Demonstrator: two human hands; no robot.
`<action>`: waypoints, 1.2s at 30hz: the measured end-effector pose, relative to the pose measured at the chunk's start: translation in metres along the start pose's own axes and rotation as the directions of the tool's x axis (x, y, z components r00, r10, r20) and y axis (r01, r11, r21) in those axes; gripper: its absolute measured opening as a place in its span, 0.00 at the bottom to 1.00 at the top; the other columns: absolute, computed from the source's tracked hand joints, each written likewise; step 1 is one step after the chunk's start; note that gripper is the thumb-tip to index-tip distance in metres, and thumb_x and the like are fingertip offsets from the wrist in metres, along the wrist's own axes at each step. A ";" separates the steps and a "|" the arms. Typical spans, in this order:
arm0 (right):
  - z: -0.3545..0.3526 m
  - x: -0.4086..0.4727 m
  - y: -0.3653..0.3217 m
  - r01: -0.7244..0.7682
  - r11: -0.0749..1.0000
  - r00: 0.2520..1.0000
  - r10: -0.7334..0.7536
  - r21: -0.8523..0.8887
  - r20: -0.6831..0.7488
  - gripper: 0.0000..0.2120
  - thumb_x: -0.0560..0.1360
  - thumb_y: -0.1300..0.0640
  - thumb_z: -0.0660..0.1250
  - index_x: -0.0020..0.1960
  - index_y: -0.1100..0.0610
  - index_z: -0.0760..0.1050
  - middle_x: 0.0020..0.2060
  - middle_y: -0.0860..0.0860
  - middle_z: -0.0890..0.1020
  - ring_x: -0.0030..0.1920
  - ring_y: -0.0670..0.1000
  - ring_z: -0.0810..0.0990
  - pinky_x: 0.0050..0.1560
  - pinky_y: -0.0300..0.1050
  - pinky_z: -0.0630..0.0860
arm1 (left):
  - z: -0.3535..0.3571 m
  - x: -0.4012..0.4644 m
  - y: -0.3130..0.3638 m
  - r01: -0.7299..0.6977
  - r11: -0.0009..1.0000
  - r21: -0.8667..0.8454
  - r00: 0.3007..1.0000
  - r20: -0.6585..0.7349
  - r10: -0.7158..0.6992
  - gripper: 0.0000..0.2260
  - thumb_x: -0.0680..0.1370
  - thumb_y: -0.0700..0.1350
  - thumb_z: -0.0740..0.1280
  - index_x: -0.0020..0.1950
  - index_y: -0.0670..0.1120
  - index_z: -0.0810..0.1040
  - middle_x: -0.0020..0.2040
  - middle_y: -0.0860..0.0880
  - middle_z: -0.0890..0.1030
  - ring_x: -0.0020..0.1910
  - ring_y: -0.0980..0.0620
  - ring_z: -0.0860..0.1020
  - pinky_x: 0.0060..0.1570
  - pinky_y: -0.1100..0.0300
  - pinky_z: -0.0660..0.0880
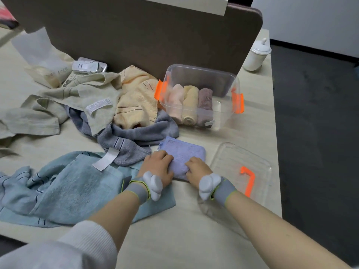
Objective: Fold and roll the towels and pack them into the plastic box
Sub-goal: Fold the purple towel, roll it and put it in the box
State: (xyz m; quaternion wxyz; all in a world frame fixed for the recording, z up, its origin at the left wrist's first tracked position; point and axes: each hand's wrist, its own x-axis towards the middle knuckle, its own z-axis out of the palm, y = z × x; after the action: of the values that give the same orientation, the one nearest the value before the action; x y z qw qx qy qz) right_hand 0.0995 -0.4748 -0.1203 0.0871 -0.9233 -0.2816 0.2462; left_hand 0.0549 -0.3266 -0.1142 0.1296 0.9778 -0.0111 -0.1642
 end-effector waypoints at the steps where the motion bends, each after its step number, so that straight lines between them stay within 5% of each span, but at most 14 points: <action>1: -0.003 0.009 0.002 -0.051 0.995 0.998 0.047 0.082 0.049 0.13 0.77 0.62 0.53 0.37 0.60 0.73 0.55 0.62 0.75 0.54 0.54 0.74 0.49 0.43 0.69 | -0.001 0.001 0.000 -0.040 0.999 0.028 0.999 -0.004 0.040 0.24 0.63 0.52 0.55 0.55 0.47 0.76 0.50 0.47 0.78 0.50 0.44 0.79 0.50 0.53 0.71; 3: -0.019 0.018 0.001 -0.167 0.972 0.984 0.154 0.167 0.086 0.10 0.78 0.62 0.57 0.51 0.63 0.77 0.61 0.59 0.74 0.55 0.50 0.71 0.49 0.41 0.68 | 0.001 0.007 -0.006 -0.084 0.993 0.088 0.996 -0.014 0.086 0.23 0.62 0.49 0.58 0.56 0.49 0.73 0.48 0.48 0.79 0.49 0.45 0.80 0.51 0.57 0.68; 4: -0.020 0.020 0.001 -0.177 0.969 0.983 0.166 0.174 0.076 0.15 0.78 0.62 0.58 0.63 0.61 0.73 0.65 0.57 0.72 0.61 0.50 0.71 0.57 0.40 0.67 | 0.001 0.011 -0.007 -0.082 0.993 0.084 0.996 0.033 0.080 0.23 0.66 0.47 0.57 0.60 0.48 0.72 0.53 0.47 0.78 0.55 0.46 0.77 0.54 0.56 0.66; 6: -0.015 0.012 -0.003 -0.190 0.966 0.981 0.196 0.175 -0.015 0.22 0.76 0.60 0.58 0.69 0.62 0.66 0.68 0.56 0.68 0.68 0.53 0.66 0.67 0.42 0.61 | -0.003 0.022 -0.006 -0.030 0.998 0.052 0.989 0.144 0.023 0.19 0.75 0.48 0.55 0.64 0.46 0.71 0.61 0.46 0.75 0.63 0.46 0.71 0.59 0.56 0.65; 8: -0.001 0.000 -0.010 -0.134 0.981 0.974 0.157 0.140 -0.164 0.22 0.70 0.60 0.54 0.63 0.63 0.70 0.60 0.58 0.73 0.62 0.57 0.72 0.63 0.45 0.67 | -0.011 0.040 -0.004 0.021 0.999 0.038 0.981 0.190 -0.028 0.15 0.78 0.46 0.58 0.63 0.45 0.73 0.63 0.46 0.75 0.64 0.45 0.71 0.60 0.55 0.67; 11: 0.008 0.000 -0.011 -0.112 0.988 0.976 0.131 0.110 -0.176 0.23 0.64 0.61 0.49 0.50 0.62 0.78 0.46 0.58 0.79 0.48 0.59 0.80 0.48 0.41 0.76 | -0.020 0.056 -0.003 0.012 0.996 0.086 0.971 0.237 -0.033 0.17 0.77 0.46 0.60 0.65 0.46 0.71 0.65 0.46 0.73 0.65 0.46 0.71 0.62 0.55 0.68; 14: -0.008 0.017 -0.005 -0.216 0.961 0.974 0.224 0.173 -0.027 0.19 0.76 0.63 0.55 0.67 0.62 0.68 0.65 0.58 0.71 0.67 0.55 0.69 0.65 0.42 0.61 | -0.018 0.048 -0.009 -0.074 0.994 0.075 0.996 0.062 0.069 0.22 0.72 0.51 0.60 0.64 0.47 0.70 0.61 0.48 0.72 0.62 0.45 0.70 0.58 0.54 0.63; 16: -0.018 0.032 0.003 -0.343 0.891 0.938 0.342 0.299 0.057 0.19 0.76 0.64 0.58 0.67 0.60 0.68 0.67 0.56 0.71 0.68 0.53 0.69 0.62 0.39 0.63 | -0.011 0.044 -0.015 -0.177 0.979 0.105 0.984 -0.010 0.179 0.26 0.63 0.49 0.60 0.60 0.46 0.74 0.56 0.46 0.75 0.57 0.42 0.75 0.52 0.55 0.60; 18: -0.022 0.037 0.005 -0.383 0.857 0.922 0.375 0.344 0.092 0.18 0.75 0.65 0.59 0.64 0.60 0.70 0.65 0.56 0.72 0.66 0.53 0.70 0.57 0.38 0.65 | -0.009 0.046 -0.019 -0.186 0.969 0.162 0.982 0.048 0.180 0.24 0.65 0.46 0.61 0.61 0.46 0.72 0.58 0.46 0.75 0.59 0.43 0.74 0.53 0.55 0.59; 22: -0.008 0.020 -0.007 -0.154 0.986 0.947 0.163 0.057 -0.277 0.23 0.63 0.56 0.57 0.55 0.59 0.76 0.51 0.55 0.78 0.54 0.58 0.78 0.53 0.43 0.62 | -0.018 0.069 -0.007 0.081 0.979 0.188 0.965 0.232 -0.124 0.16 0.77 0.45 0.61 0.65 0.46 0.70 0.66 0.47 0.73 0.66 0.47 0.71 0.62 0.56 0.68; 25: 0.006 0.014 -0.008 -0.092 0.992 0.988 0.079 -0.092 -0.133 0.35 0.66 0.58 0.64 0.72 0.59 0.61 0.65 0.55 0.69 0.66 0.57 0.68 0.67 0.49 0.59 | -0.026 0.075 -0.004 0.042 0.988 0.151 0.952 0.293 -0.085 0.15 0.77 0.43 0.61 0.64 0.45 0.71 0.62 0.44 0.77 0.60 0.44 0.76 0.57 0.54 0.73; 27: 0.002 0.020 -0.006 -0.157 0.977 0.987 0.150 -0.141 -0.061 0.37 0.68 0.61 0.64 0.74 0.57 0.55 0.67 0.54 0.66 0.66 0.57 0.66 0.65 0.50 0.60 | -0.025 0.067 -0.010 0.022 0.995 0.102 0.967 0.251 -0.047 0.16 0.76 0.43 0.62 0.63 0.45 0.70 0.60 0.44 0.77 0.59 0.43 0.76 0.55 0.53 0.72; 31: -0.011 0.033 -0.007 -0.170 0.970 0.985 0.168 -0.173 -0.025 0.27 0.70 0.64 0.63 0.68 0.58 0.63 0.61 0.56 0.70 0.62 0.58 0.69 0.57 0.49 0.65 | -0.011 0.053 -0.021 -0.055 0.992 0.110 0.997 0.054 0.050 0.21 0.72 0.46 0.62 0.65 0.51 0.65 0.62 0.51 0.70 0.62 0.48 0.69 0.59 0.56 0.63; 36: -0.024 0.033 -0.008 -0.178 0.977 0.978 0.189 -0.119 0.090 0.20 0.72 0.63 0.62 0.63 0.59 0.66 0.60 0.57 0.74 0.61 0.58 0.72 0.57 0.48 0.67 | -0.027 0.054 -0.014 0.046 0.998 0.049 0.978 0.202 -0.055 0.15 0.73 0.46 0.66 0.59 0.48 0.72 0.59 0.48 0.77 0.59 0.46 0.75 0.47 0.59 0.68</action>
State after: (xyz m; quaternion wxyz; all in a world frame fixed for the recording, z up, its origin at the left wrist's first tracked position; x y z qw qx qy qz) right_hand 0.1311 -0.4503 -0.1104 -0.0016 -0.9353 -0.2121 0.2833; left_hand 0.1146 -0.3097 -0.1102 0.1021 0.9585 -0.0029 -0.2662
